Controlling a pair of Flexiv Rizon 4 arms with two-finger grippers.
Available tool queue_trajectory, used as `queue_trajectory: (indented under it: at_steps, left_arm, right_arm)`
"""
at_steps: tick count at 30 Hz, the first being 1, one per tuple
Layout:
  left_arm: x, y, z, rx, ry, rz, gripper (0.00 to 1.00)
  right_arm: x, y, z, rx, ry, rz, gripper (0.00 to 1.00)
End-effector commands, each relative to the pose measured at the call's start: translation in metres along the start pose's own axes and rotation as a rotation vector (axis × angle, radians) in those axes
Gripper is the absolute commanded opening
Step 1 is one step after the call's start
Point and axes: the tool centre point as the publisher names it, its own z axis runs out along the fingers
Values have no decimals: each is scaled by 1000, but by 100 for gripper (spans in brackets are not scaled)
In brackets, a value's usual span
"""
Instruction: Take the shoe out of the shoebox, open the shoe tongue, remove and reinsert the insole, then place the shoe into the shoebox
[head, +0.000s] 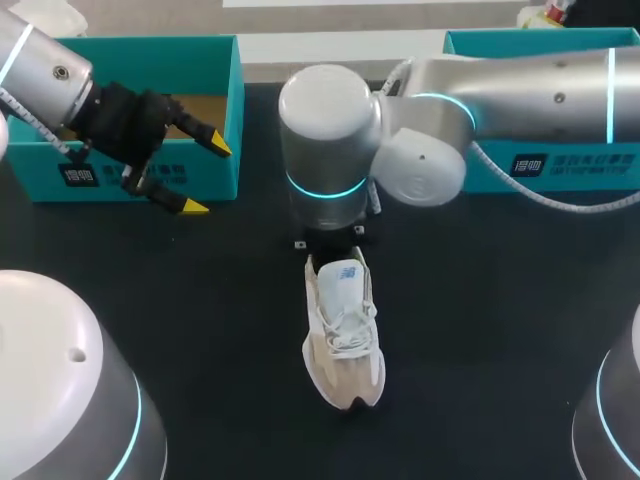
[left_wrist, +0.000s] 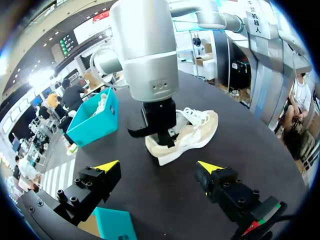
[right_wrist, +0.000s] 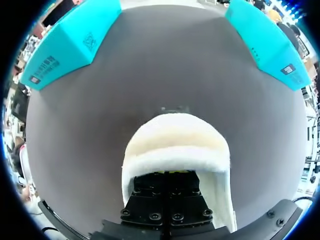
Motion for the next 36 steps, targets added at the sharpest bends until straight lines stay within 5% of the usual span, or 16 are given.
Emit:
queue_trajectory:
  at_steps: [1, 12, 22, 28, 29, 30, 31, 32, 36]
  left_arm:
    - [0, 0, 0, -2, 3, 0, 100]
    - [0, 0, 0, -2, 3, 0, 100]
    - [0, 0, 0, -2, 3, 0, 100]
    - [0, 0, 0, -2, 3, 0, 100]
    - [0, 0, 0, -2, 3, 0, 100]
    - [0, 0, 0, -2, 3, 0, 100]
    - [0, 0, 0, -2, 3, 0, 100]
    - [0, 0, 0, -2, 3, 0, 100]
    - [0, 0, 0, -2, 3, 0, 100]
  right_arm:
    - [6, -4, 11, 24, -33, -14, 0]
    - [-7, -6, -31, 63, -35, -20, 0]
    - [-12, -34, -53, 258, 43, -186, 0]
    - [-18, -46, -53, 308, 71, -202, 0]
    - [-19, -47, -52, 313, 68, -197, 13]
    - [-21, -47, -51, 315, 58, -194, 44]
    - [-22, -47, -50, 318, 53, -194, 94]
    - [-22, -47, -49, 318, 47, -192, 100]
    - [-23, -47, -45, 317, 50, -185, 100]
